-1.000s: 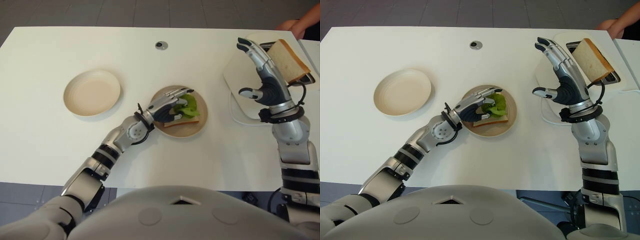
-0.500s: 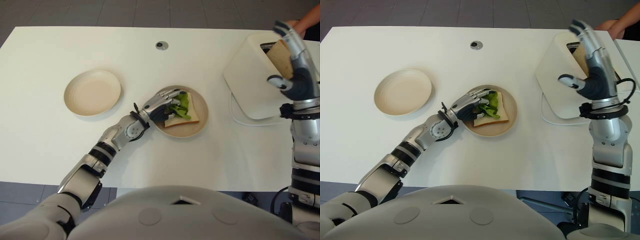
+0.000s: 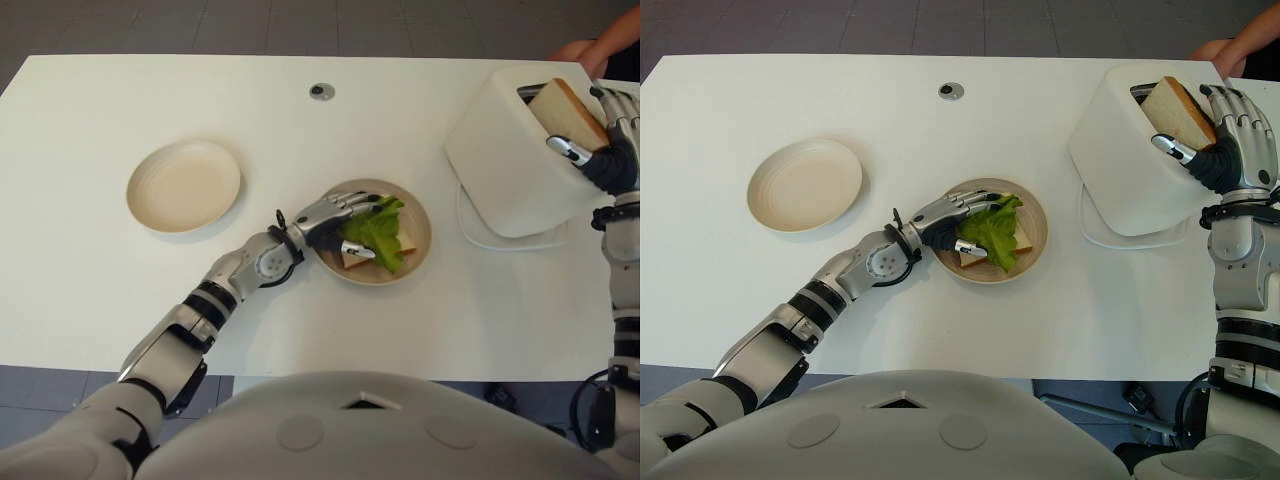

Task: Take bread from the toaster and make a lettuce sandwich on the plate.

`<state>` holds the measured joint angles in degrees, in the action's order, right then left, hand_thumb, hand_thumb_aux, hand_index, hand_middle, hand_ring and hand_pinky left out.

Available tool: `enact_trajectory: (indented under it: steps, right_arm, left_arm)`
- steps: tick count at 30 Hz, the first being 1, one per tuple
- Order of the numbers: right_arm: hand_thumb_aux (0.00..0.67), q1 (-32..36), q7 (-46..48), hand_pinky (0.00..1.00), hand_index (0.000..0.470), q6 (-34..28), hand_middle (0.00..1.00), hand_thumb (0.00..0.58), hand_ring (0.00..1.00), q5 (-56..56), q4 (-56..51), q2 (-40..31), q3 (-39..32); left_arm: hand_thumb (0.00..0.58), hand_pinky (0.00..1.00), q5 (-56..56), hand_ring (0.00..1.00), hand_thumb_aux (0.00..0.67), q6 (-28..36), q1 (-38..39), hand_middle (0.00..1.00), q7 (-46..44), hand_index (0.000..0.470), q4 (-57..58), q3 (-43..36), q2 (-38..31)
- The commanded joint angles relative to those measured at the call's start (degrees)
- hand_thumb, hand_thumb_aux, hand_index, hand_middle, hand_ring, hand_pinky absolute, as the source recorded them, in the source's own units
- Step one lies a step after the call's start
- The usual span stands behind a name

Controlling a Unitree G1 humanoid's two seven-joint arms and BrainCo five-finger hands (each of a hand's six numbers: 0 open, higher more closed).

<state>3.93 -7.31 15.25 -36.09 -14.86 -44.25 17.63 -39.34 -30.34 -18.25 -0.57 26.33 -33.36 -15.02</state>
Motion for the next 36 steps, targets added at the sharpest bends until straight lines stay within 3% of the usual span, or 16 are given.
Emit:
enact_trajectory:
  steps: [1,2,3,4,5,6,12,16,18,21,23,30,32,36]
  right_arm:
    - [0.407,-0.5,0.3,0.0,0.286,0.0,0.0,0.491,0.0,-0.4,-2.3,-1.3,-3.3]
    - [0.631,-1.1,0.3,0.0,0.442,0.0,0.0,0.578,0.0,-0.1,-1.5,-1.6,-3.4]
    - [0.67,-1.8,0.3,0.18,0.47,0.4,0.18,0.58,0.18,0.2,-0.1,-1.9,-3.5]
    - [0.67,-2.5,0.3,0.47,0.47,0.8,0.47,0.58,0.47,0.9,1.5,-2.1,-3.1]
    - [0.67,-3.2,0.4,0.63,0.47,1.0,0.63,0.58,0.63,1.6,3.1,-2.2,-2.6]
    - [0.67,-3.7,0.8,1.0,0.47,1.1,1.0,0.58,1.0,2.4,4.3,-2.4,-2.2]
    - [0.67,-4.1,-0.5,1.0,0.47,1.9,1.0,0.58,1.0,5.0,8.2,-2.7,-0.5]
    - [0.67,-0.1,-11.4,1.0,0.47,7.0,1.0,0.58,1.0,5.7,13.8,-0.5,4.6]
    - [0.67,1.1,-10.7,1.0,0.47,11.0,1.0,0.58,1.0,14.0,19.6,1.8,6.0]
    - [0.67,0.3,2.5,1.0,0.47,11.9,1.0,0.58,1.0,32.7,26.3,2.9,-0.9]
    - [0.67,-0.5,15.3,1.0,0.47,8.3,1.0,0.58,1.0,43.0,26.8,2.6,-8.2]
    - [0.67,7.4,61.5,1.0,0.47,3.1,1.0,0.58,1.0,59.0,5.6,5.5,-25.7]
    - [0.67,11.1,68.3,1.0,0.47,1.9,1.0,0.58,1.0,58.9,0.5,7.1,-27.7]
    - [0.67,17.2,71.1,1.0,0.47,2.6,1.0,0.58,1.0,53.8,-8.0,10.0,-29.1]
  left_arm:
    - [0.0,0.0,0.6,0.0,0.0,1.8,2.3,0.0,-2.0,0.0,-2.9,1.0,-1.9]
    - [0.0,0.0,0.8,0.0,0.0,2.1,2.6,0.0,-1.9,0.0,-4.2,1.7,-2.2]
    - [0.0,0.0,1.1,0.0,0.0,2.5,2.9,0.0,-1.6,0.0,-5.9,2.8,-2.6]
    - [0.0,0.0,1.4,0.0,0.0,2.9,3.1,0.0,-1.2,0.0,-7.7,4.0,-2.8]
    - [0.0,0.0,1.7,0.0,0.0,3.4,3.3,0.0,-0.7,0.0,-9.3,5.2,-3.0]
    - [0.0,0.0,1.9,0.0,0.0,3.7,3.5,0.0,-0.2,0.0,-10.6,6.3,-3.2]
    - [0.0,0.0,3.1,0.0,0.0,3.9,4.8,0.0,5.1,0.0,-15.7,12.9,-4.2]
    - [0.0,0.0,7.7,0.0,0.0,0.1,7.5,0.0,9.5,0.0,-19.3,17.9,-3.8]
    - [0.0,0.0,11.1,0.0,0.0,-4.3,9.9,0.0,10.5,0.0,-21.3,19.1,-3.7]
    - [0.0,0.0,14.2,0.0,0.0,-8.8,12.5,0.0,12.2,0.0,-22.5,21.1,-3.3]
    - [0.0,0.0,15.8,0.0,0.0,-10.3,13.1,0.0,13.7,0.0,-22.3,23.0,-2.4]
    - [0.0,0.0,19.4,0.0,0.0,-15.3,13.1,0.0,14.3,0.0,-19.8,27.1,-1.3]
    - [0.0,0.0,16.6,0.0,0.0,-17.5,12.8,0.0,12.5,0.0,-17.9,24.9,-2.2]
    - [0.0,0.0,8.6,0.0,0.0,-21.9,12.8,0.0,8.8,0.0,-15.5,18.9,-3.7]
